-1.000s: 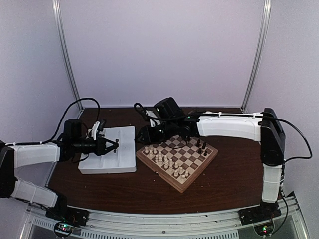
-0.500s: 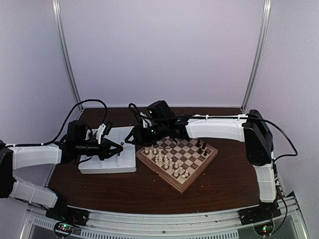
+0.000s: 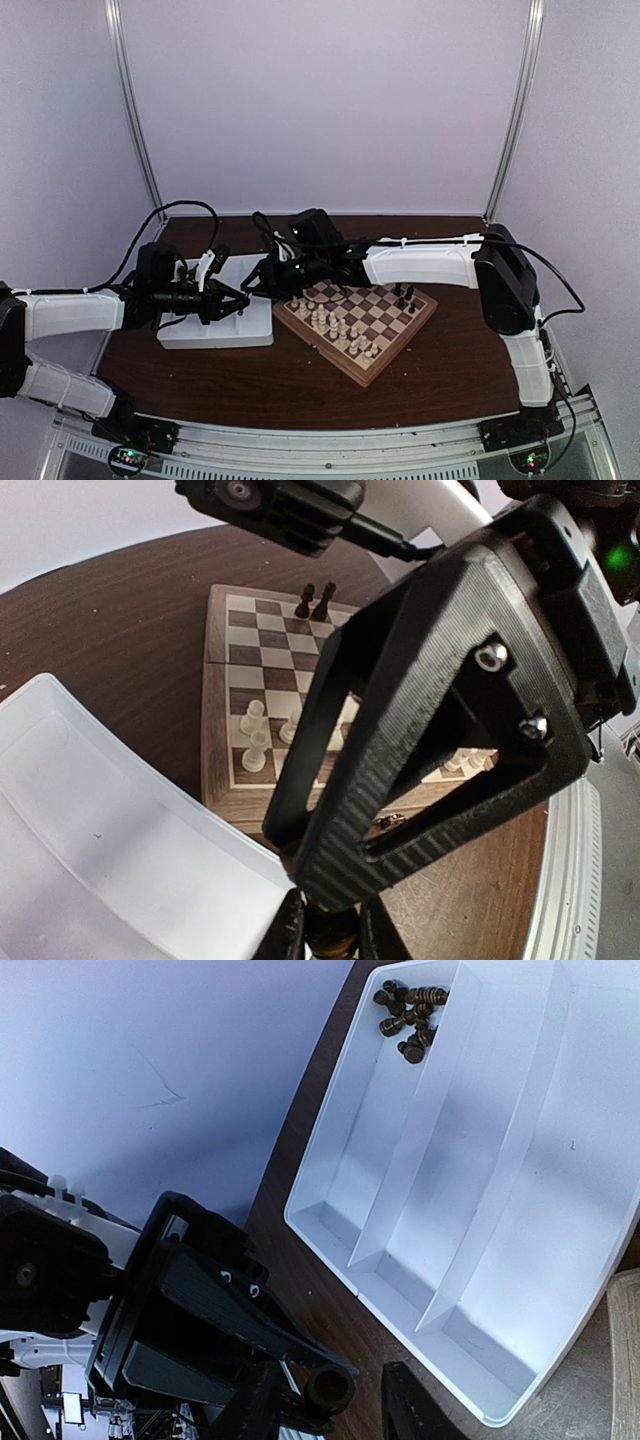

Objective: Set up the chess pieces on the board
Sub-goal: Pick up the chess piece from the storage box.

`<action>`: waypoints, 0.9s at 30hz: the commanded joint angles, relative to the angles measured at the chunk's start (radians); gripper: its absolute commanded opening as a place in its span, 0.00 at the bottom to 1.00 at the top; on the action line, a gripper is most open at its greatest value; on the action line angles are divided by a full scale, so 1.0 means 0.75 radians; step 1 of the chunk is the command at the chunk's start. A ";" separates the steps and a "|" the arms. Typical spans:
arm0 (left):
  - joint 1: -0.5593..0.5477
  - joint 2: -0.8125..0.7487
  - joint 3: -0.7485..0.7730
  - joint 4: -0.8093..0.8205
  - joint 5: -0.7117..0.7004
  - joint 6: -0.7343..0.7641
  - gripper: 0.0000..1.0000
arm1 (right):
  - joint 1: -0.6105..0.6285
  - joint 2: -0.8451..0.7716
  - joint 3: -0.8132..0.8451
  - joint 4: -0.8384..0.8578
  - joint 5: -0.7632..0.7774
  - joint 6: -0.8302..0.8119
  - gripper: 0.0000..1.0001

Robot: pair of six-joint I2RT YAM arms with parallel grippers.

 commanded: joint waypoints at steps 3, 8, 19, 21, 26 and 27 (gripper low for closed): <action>-0.007 -0.024 -0.014 0.056 0.026 0.026 0.09 | 0.012 0.018 0.044 0.058 -0.024 0.038 0.34; -0.008 -0.030 -0.010 0.041 0.003 0.031 0.10 | 0.013 0.015 0.041 0.072 -0.026 0.048 0.20; -0.007 -0.072 -0.034 0.028 -0.056 0.015 0.47 | 0.012 0.004 0.037 0.063 0.023 0.020 0.09; -0.007 -0.107 -0.072 0.082 -0.049 -0.016 0.60 | 0.011 0.002 0.038 0.052 0.035 0.008 0.09; -0.007 -0.176 -0.116 0.073 -0.080 -0.018 0.61 | 0.009 -0.033 0.017 0.049 0.069 -0.025 0.09; -0.007 -0.175 -0.115 0.067 -0.073 -0.018 0.59 | 0.009 -0.048 0.006 0.065 0.070 -0.028 0.09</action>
